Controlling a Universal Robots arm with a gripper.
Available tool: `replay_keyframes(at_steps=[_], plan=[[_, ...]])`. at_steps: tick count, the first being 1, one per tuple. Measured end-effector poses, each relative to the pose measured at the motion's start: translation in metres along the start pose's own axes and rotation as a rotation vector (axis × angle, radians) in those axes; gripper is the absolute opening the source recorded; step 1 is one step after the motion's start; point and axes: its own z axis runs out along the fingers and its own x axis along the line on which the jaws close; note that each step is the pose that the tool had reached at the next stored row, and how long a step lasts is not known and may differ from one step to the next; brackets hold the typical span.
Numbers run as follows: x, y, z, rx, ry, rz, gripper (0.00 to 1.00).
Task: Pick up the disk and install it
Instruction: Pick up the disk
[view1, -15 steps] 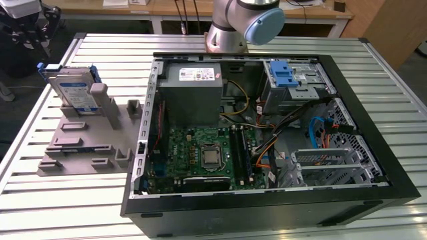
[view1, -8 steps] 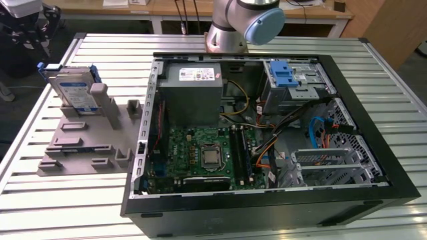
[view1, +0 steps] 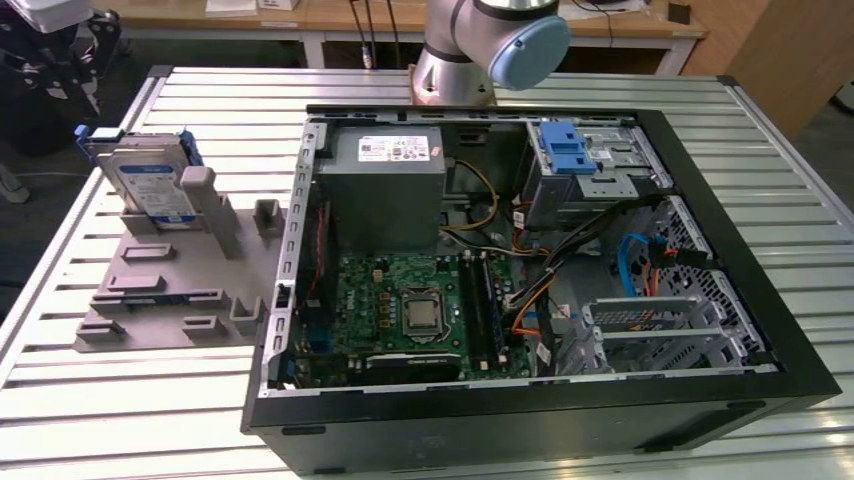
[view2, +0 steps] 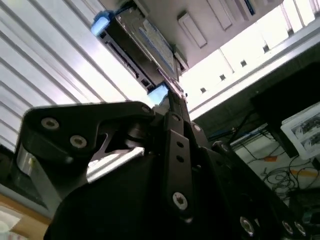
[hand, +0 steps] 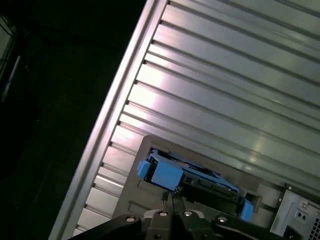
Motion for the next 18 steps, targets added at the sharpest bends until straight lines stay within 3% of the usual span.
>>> replay_keyframes(at_steps=[3,18], plan=[[0.0000,0.0000,0.0000,0.0005,0.0008,-0.030,0.11],[0.0000,0.0000,0.0000,0.0029,0.0110,-0.290,0.11]])
